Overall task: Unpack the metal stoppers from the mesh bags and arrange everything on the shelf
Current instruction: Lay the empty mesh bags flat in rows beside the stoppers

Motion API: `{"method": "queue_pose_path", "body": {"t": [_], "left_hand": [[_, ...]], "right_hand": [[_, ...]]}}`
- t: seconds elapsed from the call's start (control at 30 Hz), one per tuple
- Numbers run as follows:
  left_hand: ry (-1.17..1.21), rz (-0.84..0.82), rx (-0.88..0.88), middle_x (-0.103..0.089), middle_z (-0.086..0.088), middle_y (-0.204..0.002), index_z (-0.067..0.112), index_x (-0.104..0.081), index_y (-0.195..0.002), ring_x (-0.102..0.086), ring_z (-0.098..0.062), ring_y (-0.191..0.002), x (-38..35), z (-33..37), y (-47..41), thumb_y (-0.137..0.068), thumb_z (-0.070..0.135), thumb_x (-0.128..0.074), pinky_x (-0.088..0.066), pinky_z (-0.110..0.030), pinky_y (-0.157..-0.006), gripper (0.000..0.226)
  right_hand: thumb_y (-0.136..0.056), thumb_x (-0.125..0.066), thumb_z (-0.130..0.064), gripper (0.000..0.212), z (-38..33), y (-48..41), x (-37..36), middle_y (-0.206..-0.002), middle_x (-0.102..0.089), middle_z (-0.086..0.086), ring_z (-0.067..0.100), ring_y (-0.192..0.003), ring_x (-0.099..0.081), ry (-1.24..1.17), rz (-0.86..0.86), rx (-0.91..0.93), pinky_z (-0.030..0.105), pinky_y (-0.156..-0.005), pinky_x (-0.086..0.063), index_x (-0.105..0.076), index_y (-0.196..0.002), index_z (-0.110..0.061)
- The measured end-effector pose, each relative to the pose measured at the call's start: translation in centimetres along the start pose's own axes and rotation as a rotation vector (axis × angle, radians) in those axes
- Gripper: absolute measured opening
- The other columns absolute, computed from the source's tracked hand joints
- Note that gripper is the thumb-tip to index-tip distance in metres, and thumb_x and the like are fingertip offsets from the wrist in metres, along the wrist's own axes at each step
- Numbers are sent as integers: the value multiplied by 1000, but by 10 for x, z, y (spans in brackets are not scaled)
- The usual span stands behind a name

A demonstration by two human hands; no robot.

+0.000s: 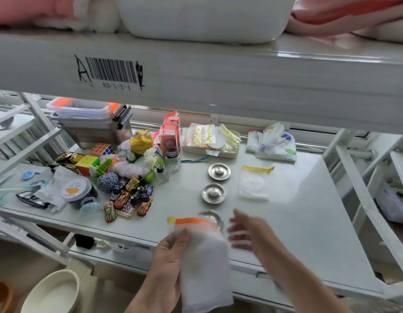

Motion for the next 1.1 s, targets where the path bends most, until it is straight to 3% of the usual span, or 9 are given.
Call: {"method": "queue_pose_path", "body": {"t": [0.1, 0.23, 0.37, 0.53, 0.7, 0.83, 0.9, 1.0, 1.1], "left_hand": [[-34, -68, 20, -73, -36, -98, -6, -71, -101, -74, -37, -71, -13, 7, 1, -74, 18, -72, -62, -50, -69, 36], [-63, -110, 15, -75, -31, -88, -6, -70, -103, -74, -37, -69, -17, 1, -4, -91, 22, -62, -61, -50, -65, 32], [-95, -100, 0, -76, -30, -97, -3, -71, -105, -72, -37, -82, -21, -7, -9, -97, 29, -55, -57, -59, -81, 37], [-115, -69, -18, -81, -13, -80, 6, -74, -98, -75, -22, -62, -20, -17, -22, -98, 28, -52, -62, -33, -58, 31], [-61, -31, -19, -81, -15, -89, 5, -73, -102, -76, -21, -65, -17, -24, -30, -100, 26, -49, -61, -29, -57, 31], [-22, -26, -38, -81, -13, -77, 10, -82, -75, -76, -20, -59, -21, -32, -32, -99, 22, -47, -60, -26, -51, 43], [11, -12, -53, -80, -20, -89, 5, -80, -84, -78, -25, -67, -24, -33, -32, -99, 21, -47, -63, -31, -59, 39], [71, 4, -70, -73, -32, -108, -5, -70, -109, -73, -40, -98, -26, -34, -33, -95, 26, -51, -57, -47, -85, 38], [70, 60, -101, -80, -21, -92, 5, -80, -86, -78, -29, -81, -20, -40, -38, -98, 22, -49, -62, -36, -73, 37]], "right_hand": [[-85, -74, -23, 29, 35, 46, -21, -90, -76, 18, 28, -74, -71, -158, -211, -68, 34, -66, -58, -74, -95, 5], [-62, -88, -10, 31, 54, 54, -18, -83, -70, 27, 27, -67, -67, -316, -76, 73, 33, -62, -56, -69, -80, 6], [-66, -86, -35, 44, 51, 59, -7, -81, -68, 18, 25, -76, -56, -232, 57, 205, 41, -72, -43, -75, -85, 3], [-92, -67, -16, 15, 34, 56, 32, -82, -78, 9, 26, -62, -72, -217, 252, 261, 28, -50, -55, -78, -89, -5], [-98, -59, -11, 14, -11, 5, 124, -86, -72, 4, 16, -52, -72, -77, 471, 351, 23, -42, -46, -68, -88, -14], [-99, -57, -11, 18, -60, -51, 178, -82, -66, 2, 6, -46, -69, 49, 550, 413, 17, -36, -43, -63, -83, -15], [-99, -56, -11, 12, -75, -82, 197, -83, -66, 0, 3, -44, -68, 107, 586, 411, 17, -34, -43, -63, -90, -12], [-92, -64, -14, 5, -70, -123, 223, -83, -64, 9, 14, -58, -72, 220, 689, 288, 32, -52, -54, -65, -91, -9], [-82, -72, -11, 41, -52, -144, 241, -121, -65, 19, 34, -113, -62, 482, 784, 111, 40, -98, -49, -64, -121, -1]]}}
Point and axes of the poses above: each hand's wrist, its own y-axis away from the middle knuckle, its own x-axis out of the back of the hand, z = x × y, the point moved 2 cm from there along -y, towards the middle knuckle
